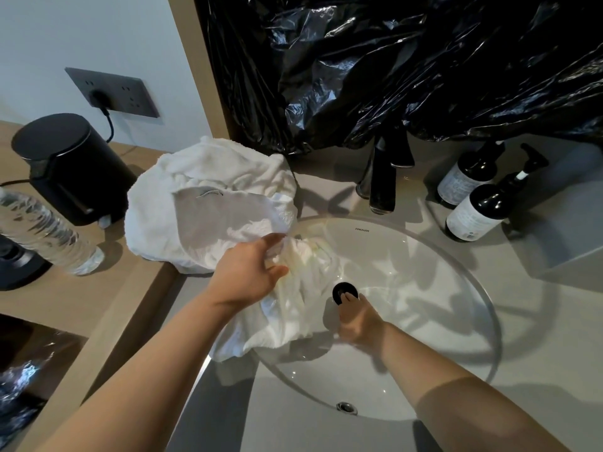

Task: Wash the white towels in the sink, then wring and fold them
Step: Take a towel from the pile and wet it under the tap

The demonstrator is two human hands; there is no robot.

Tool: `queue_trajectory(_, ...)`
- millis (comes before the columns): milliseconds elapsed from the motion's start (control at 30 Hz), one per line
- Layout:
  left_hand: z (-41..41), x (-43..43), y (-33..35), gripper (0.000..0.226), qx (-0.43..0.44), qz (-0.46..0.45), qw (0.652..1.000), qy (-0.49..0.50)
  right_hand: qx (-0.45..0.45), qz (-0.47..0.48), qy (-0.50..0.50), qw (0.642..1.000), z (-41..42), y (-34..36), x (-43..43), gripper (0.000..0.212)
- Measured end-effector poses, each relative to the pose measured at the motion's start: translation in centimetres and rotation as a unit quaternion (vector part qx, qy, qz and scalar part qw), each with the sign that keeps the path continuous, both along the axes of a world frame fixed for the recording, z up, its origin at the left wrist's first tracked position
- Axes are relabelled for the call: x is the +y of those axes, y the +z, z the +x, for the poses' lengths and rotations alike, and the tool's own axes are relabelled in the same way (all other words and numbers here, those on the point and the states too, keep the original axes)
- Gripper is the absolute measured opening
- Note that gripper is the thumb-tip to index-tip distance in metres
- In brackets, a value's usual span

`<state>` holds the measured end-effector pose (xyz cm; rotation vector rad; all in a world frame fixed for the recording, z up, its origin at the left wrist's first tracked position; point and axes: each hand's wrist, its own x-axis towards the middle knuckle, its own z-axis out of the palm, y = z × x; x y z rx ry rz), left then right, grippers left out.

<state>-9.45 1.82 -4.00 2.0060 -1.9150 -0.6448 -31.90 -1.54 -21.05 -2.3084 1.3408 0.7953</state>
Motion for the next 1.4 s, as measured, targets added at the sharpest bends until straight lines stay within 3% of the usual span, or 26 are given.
queue_trajectory(467, -0.3, 0.1, -0.3, 0.060, -0.017, 0.005, 1.000, -0.003, 0.070, 0.015, 0.074, 0.995, 1.3, 1.5, -0.8, 0.035)
queue_trajectory(533, -0.3, 0.2, -0.2, 0.059, -0.007, 0.007, 1.000, -0.002, 0.023, 0.054, 0.008, 0.998, 0.8, 2.9, -0.9, 0.040)
queue_trajectory(567, -0.3, 0.4, -0.1, 0.059, -0.001, 0.007, 1.000, -0.004, -0.036, 0.080, -0.076, 0.993, 0.4, 3.4, -0.8, 0.038)
queue_trajectory(633, -0.4, 0.5, 0.5, 0.058, 0.006, 0.008, 1.000, -0.013, -0.208, 0.090, -0.282, 0.932, -0.8, 4.9, -0.8, 0.025)
queue_trajectory(667, -0.5, 0.4, 0.7, 0.057, 0.006, 0.007, 1.000, -0.020, -0.297, 0.064, -0.373, 0.877, -1.3, 6.4, -0.8, 0.025)
queue_trajectory(733, -0.5, 0.4, 1.1, 0.055, 0.002, 0.002, 1.000, -0.029, -0.459, -0.017, -0.512, 0.726, -3.0, 9.8, -1.5, 0.037)
queue_trajectory(800, -0.7, 0.4, 1.4, 0.054, -0.003, 0.002, 1.000, -0.022, -0.556, -0.062, -0.554, 0.616, -4.2, 14.7, -2.9, 0.033)
queue_trajectory(900, -1.6, 0.5, 1.8, 0.055, -0.013, 0.015, 1.000, -0.004, -0.615, -0.014, -0.586, 0.528, -4.2, 21.5, -4.3, 0.034)
queue_trajectory(933, -2.0, 0.4, 2.0, 0.055, -0.021, 0.017, 1.000, -0.001, -0.619, 0.019, -0.588, 0.520, -3.8, 23.3, -4.6, 0.040)
queue_trajectory(1033, -3.3, 0.0, 2.8, 0.053, -0.039, 0.015, 0.999, 0.009, -0.609, 0.098, -0.562, 0.550, -2.1, 26.1, -5.0, 0.056)
queue_trajectory(1133, -4.1, 0.0, 3.3, 0.054, -0.034, 0.016, 0.999, 0.021, -0.610, 0.152, -0.528, 0.571, -1.0, 26.6, -6.1, 0.056)
queue_trajectory(1400, -3.8, -0.2, 3.5, 0.058, 0.005, 0.018, 0.999, 0.049, -0.510, 0.103, -0.575, 0.632, -1.1, 25.7, -8.8, 0.038)
